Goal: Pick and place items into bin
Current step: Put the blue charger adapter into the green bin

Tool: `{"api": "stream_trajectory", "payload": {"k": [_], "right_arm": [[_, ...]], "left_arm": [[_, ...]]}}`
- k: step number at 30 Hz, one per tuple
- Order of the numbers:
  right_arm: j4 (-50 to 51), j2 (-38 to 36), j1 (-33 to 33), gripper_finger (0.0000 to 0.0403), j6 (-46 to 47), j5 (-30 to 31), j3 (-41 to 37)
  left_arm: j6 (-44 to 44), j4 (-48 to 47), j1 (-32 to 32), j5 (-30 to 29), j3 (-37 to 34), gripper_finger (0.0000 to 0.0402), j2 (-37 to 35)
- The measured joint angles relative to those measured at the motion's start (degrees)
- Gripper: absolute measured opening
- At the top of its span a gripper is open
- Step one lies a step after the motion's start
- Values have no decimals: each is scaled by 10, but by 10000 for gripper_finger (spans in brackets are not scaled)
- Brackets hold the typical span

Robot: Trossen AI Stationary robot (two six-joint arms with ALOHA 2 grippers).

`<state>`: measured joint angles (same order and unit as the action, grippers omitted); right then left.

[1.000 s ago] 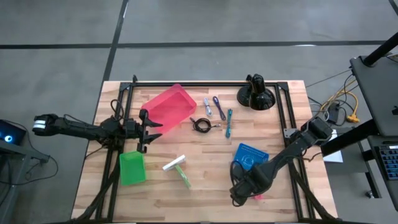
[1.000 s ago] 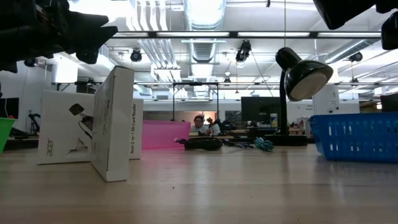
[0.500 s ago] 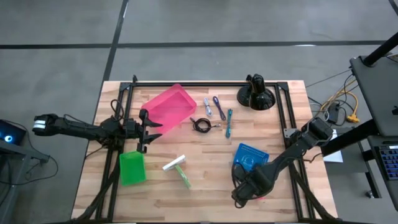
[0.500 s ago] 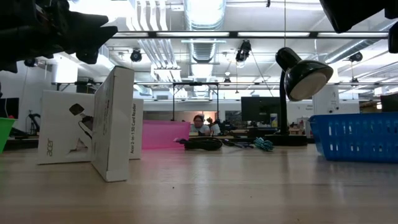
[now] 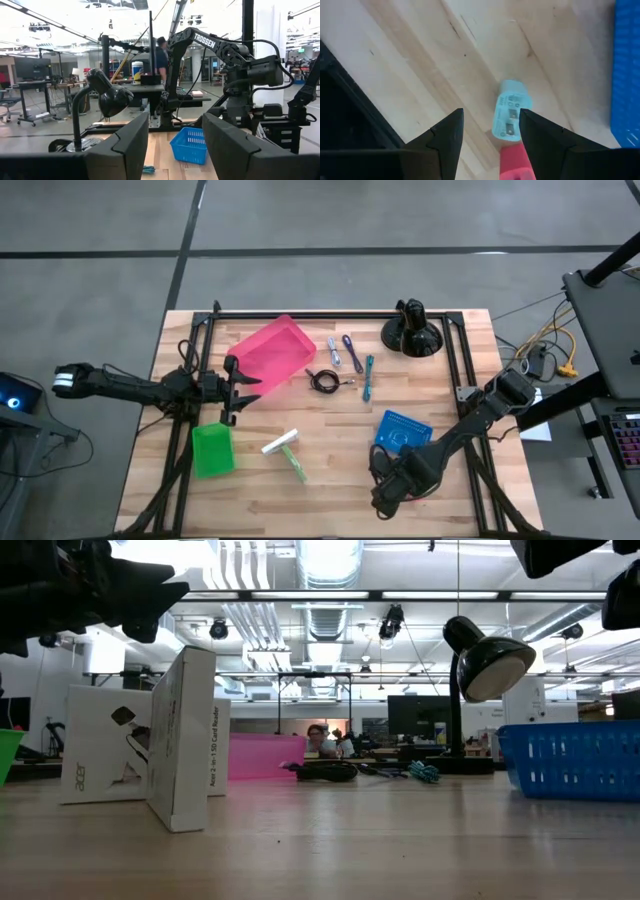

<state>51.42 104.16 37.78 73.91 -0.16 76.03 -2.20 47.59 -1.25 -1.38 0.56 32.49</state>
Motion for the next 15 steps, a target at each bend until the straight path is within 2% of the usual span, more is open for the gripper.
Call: {"api": "stream_trajectory", "payload": {"k": [15], "right_arm": [[6, 0, 1, 246, 11, 18, -19]], "left_arm": [[0, 0, 0, 0, 0, 171, 0]]}}
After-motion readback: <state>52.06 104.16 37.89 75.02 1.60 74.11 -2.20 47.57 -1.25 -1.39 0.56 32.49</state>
